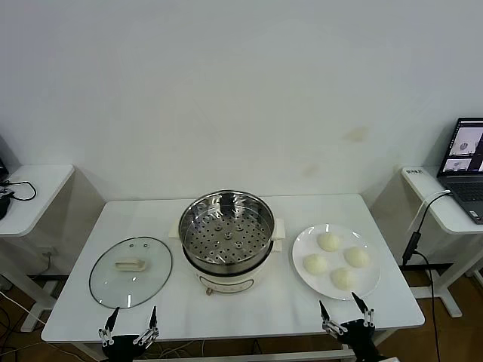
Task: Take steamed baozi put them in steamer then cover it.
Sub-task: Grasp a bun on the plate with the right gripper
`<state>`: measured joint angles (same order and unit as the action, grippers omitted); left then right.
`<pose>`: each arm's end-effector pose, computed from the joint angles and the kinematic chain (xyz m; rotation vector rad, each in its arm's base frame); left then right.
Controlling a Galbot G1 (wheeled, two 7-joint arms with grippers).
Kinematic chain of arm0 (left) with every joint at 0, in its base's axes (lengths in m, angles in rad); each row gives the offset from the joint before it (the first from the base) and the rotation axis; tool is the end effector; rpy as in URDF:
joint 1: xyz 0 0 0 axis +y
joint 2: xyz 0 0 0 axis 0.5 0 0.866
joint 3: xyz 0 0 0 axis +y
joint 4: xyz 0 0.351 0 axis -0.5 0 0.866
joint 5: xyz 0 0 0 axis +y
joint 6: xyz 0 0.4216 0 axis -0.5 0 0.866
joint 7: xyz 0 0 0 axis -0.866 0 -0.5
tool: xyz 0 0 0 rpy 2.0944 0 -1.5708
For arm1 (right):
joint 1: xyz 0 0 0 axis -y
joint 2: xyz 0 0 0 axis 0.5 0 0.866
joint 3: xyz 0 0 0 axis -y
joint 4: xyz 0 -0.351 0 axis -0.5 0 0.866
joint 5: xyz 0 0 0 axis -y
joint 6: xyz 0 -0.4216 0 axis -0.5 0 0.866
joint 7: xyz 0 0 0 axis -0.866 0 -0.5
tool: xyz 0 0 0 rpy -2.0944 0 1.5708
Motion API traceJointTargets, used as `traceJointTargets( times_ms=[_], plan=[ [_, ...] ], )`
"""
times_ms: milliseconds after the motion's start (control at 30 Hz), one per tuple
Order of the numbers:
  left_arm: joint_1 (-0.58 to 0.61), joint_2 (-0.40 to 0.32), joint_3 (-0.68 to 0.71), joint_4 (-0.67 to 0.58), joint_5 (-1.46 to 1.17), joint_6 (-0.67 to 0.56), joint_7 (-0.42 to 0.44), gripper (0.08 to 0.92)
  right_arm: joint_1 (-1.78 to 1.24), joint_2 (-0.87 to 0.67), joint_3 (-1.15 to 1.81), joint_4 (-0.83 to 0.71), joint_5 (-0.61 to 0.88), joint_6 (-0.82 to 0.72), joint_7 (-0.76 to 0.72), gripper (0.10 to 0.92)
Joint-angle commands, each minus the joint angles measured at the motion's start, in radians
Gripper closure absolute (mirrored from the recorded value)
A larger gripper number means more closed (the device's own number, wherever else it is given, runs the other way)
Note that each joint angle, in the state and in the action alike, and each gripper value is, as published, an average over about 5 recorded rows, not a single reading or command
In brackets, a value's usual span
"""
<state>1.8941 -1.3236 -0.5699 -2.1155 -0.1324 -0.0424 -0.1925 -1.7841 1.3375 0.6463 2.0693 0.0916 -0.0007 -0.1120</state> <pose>0.1453 0.0486 -0.3523 0.1249 -2.8846 -0.1612 0.1815 -0.0786 -0.3469 0.1988 -2.8924 0.2294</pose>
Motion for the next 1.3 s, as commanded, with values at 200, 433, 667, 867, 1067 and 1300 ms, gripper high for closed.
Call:
traceJointTargets(
  times_ms=[200, 433, 667, 867, 1067, 1300],
  plan=[
    [-0.035, 0.011, -0.031, -0.059, 0.052, 0.126, 0.017, 0.177, 0.074, -0.083, 0.044, 0.011, -0.128, -0.072, 0.065, 0.202],
    [-0.076, 0.025, -0.048, -0.095, 0.162, 0.218, 0.084, 0.177, 0.24, -0.256, 0.064, -0.074, -0.349, -0.138, 0.059, 0.202],
    [-0.087, 0.029, -0.06, -0.091, 0.229, 0.216, 0.126, 0.177, 0.439, -0.462, 0.025, -0.203, -0.515, -0.235, -0.095, 0.203],
    [-0.086, 0.028, -0.061, -0.088, 0.256, 0.217, 0.137, 0.177, 0.629, -0.669, -0.082, -0.336, -0.574, -0.23, -0.321, 0.203],
    [-0.09, 0.023, -0.054, -0.085, 0.278, 0.217, 0.14, 0.177, 0.896, -0.828, -0.327, -0.433, -0.492, -0.202, -0.504, 0.202],
    [-0.086, 0.023, -0.061, -0.091, 0.285, 0.216, 0.141, 0.177, 1.354, -0.836, -0.795, -0.619, -0.328, -0.194, -0.65, 0.203]
  ],
)
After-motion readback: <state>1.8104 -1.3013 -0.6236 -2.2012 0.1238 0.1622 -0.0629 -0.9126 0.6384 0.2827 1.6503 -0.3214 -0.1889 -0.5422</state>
